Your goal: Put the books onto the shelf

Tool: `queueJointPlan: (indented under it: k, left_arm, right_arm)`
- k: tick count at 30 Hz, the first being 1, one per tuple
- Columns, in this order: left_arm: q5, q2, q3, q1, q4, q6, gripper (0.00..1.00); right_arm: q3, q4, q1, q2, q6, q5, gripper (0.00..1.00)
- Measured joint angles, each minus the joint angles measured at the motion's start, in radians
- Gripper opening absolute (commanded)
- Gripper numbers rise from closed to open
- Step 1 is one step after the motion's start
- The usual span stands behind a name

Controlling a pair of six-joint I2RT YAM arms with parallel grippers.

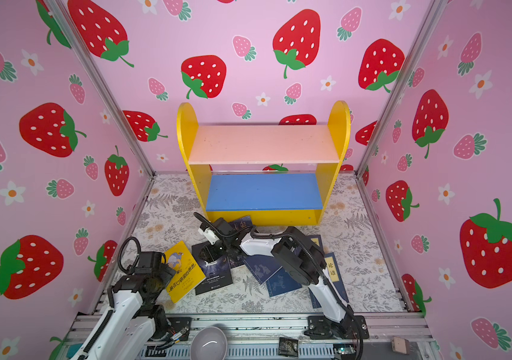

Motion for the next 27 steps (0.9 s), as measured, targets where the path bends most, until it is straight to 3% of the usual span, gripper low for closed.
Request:
queueJointPlan:
  k: [6,10,18,25,27]
  left_arm:
    - [0.169,0.072,-0.014,0.002,0.287,0.021,0.98]
    - [0.318,0.092,-0.034,0.001,0.417,0.035,0.99]
    - [0.418,0.008,-0.108,0.006,0.529,0.037,0.99]
    - [0.494,-0.011,-0.115,0.006,0.595,0.022,0.99]
    - [0.505,0.006,-0.115,0.005,0.616,0.021,0.99]
  right_arm:
    - [-0.002,0.000,0.000,-0.002,0.006,-0.023,0.61]
    - [-0.002,-0.010,-0.001,-0.002,0.010,-0.068,0.53]
    - [-0.051,0.029,-0.050,-0.014,0.066,-0.106,0.42]
    - [-0.170,0.059,-0.093,-0.100,0.127,-0.184,0.41]
    - [-0.192,0.051,-0.094,-0.121,0.138,-0.194,0.45]
